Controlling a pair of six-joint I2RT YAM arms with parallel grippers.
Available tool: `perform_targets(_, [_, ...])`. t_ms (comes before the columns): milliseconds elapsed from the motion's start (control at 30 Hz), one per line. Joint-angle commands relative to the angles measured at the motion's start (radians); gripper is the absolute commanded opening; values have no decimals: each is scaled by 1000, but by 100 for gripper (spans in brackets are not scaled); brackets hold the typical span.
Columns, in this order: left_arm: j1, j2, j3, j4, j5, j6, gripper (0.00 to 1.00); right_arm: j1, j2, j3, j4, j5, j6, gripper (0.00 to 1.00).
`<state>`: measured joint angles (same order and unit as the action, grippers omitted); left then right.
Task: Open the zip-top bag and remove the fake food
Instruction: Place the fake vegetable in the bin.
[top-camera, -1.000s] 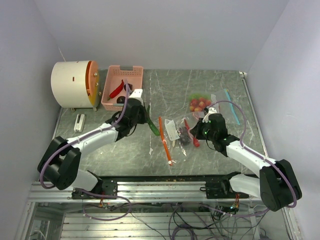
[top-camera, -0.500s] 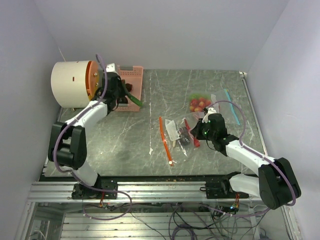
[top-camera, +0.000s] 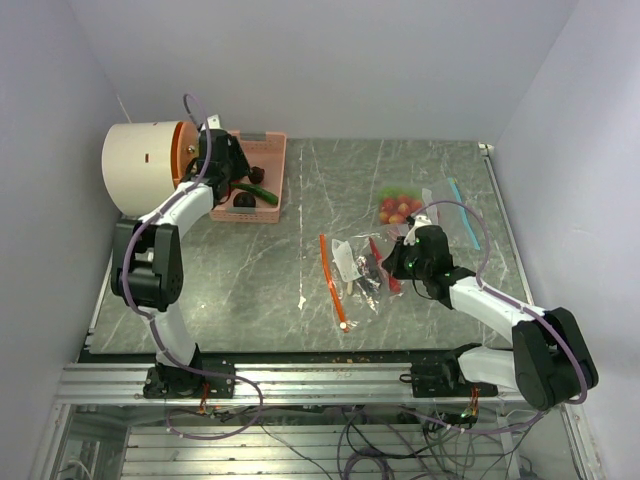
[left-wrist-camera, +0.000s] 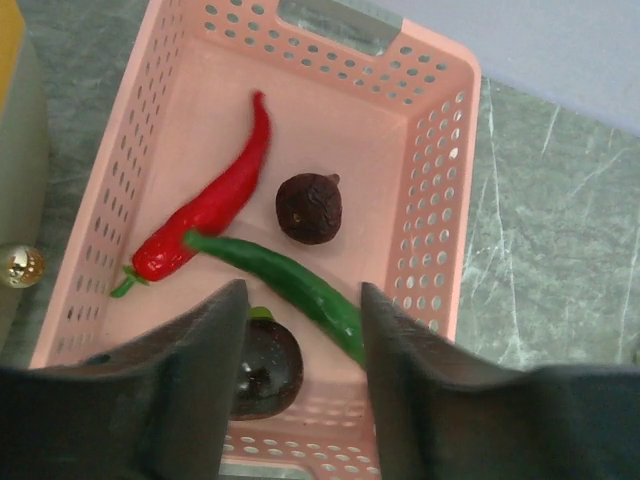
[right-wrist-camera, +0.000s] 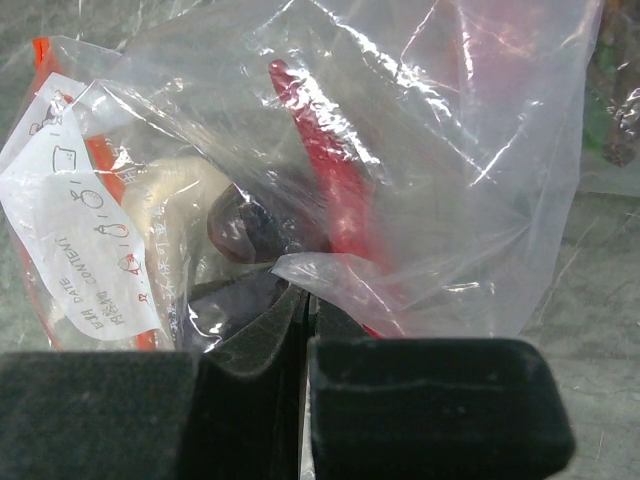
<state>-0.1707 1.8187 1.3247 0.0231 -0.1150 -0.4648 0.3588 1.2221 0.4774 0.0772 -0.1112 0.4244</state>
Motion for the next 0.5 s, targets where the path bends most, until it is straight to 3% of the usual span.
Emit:
perform_targets(0, [5, -38, -5, 31, 25, 0, 70, -7, 2, 20, -11, 20, -19, 0])
perform_targets(100, [4, -94, -54, 49, 46, -3, 77, -7, -3, 19, -14, 18, -17, 0])
perform_targets(233, [-32, -239, -181, 82, 48, -20, 72, -7, -15, 20, -17, 19, -13, 0])
perform_targets(467, [-237, -443, -371, 137, -2, -33, 70, -10, -73, 26, -39, 36, -17, 0])
